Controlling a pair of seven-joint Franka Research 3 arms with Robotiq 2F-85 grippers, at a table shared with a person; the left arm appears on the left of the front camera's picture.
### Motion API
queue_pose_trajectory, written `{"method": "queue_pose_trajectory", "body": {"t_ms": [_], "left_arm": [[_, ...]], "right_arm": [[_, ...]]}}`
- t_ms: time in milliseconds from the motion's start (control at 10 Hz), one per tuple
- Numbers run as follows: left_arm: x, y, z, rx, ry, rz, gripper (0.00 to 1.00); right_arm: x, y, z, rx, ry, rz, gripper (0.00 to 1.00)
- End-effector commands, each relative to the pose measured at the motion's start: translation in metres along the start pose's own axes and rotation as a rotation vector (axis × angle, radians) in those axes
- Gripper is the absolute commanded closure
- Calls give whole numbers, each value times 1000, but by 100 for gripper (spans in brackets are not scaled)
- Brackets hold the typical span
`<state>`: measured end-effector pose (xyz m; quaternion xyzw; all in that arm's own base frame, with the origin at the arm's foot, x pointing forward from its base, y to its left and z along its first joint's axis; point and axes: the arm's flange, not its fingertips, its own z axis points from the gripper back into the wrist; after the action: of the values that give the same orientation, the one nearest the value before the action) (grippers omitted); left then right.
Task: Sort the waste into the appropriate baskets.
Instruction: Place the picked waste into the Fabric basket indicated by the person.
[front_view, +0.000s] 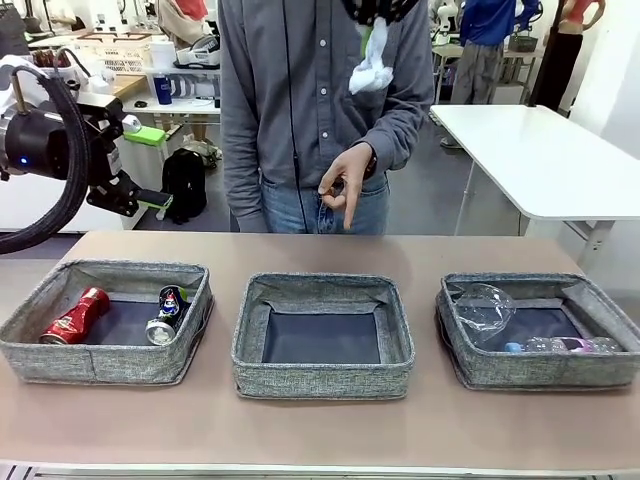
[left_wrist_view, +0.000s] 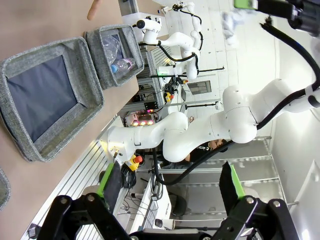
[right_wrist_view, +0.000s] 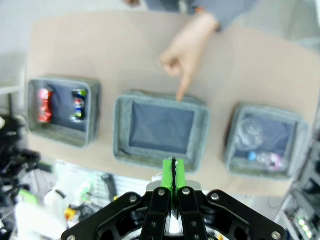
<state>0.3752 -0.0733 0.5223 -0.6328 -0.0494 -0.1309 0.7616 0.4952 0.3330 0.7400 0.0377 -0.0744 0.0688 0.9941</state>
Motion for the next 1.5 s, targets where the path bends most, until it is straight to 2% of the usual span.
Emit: {"method": "queue_pose_trajectory", "body": {"t_ms": [0, 200, 300, 500, 600, 900, 1300, 1400], "left_arm": [[-1, -2, 0, -8, 3, -19, 0], [-1, -2, 0, -8, 3, -19, 0], [-1, -2, 0, -8, 3, -19, 0], [-1, -2, 0, -8, 3, -19, 0], [-1, -2, 0, -8, 3, -19, 0], [-1, -2, 0, -8, 3, -19, 0], [-1, -2, 0, -8, 3, -19, 0], [-1, -2, 0, -8, 3, -19, 0]], "right_arm": [[-45, -22, -88, 73, -33, -11, 99], [-58, -10, -135, 106, -83, -21, 99], [-61, -4, -167, 124, -78, 13, 99], [-80, 14, -234, 139, 25, 169, 99], [-94, 15, -252, 92, 63, 188, 99], [-116, 8, -285, 122, 117, 179, 99], [-126, 0, -288, 128, 122, 150, 99], [-127, -1, -285, 135, 123, 155, 79]]}}
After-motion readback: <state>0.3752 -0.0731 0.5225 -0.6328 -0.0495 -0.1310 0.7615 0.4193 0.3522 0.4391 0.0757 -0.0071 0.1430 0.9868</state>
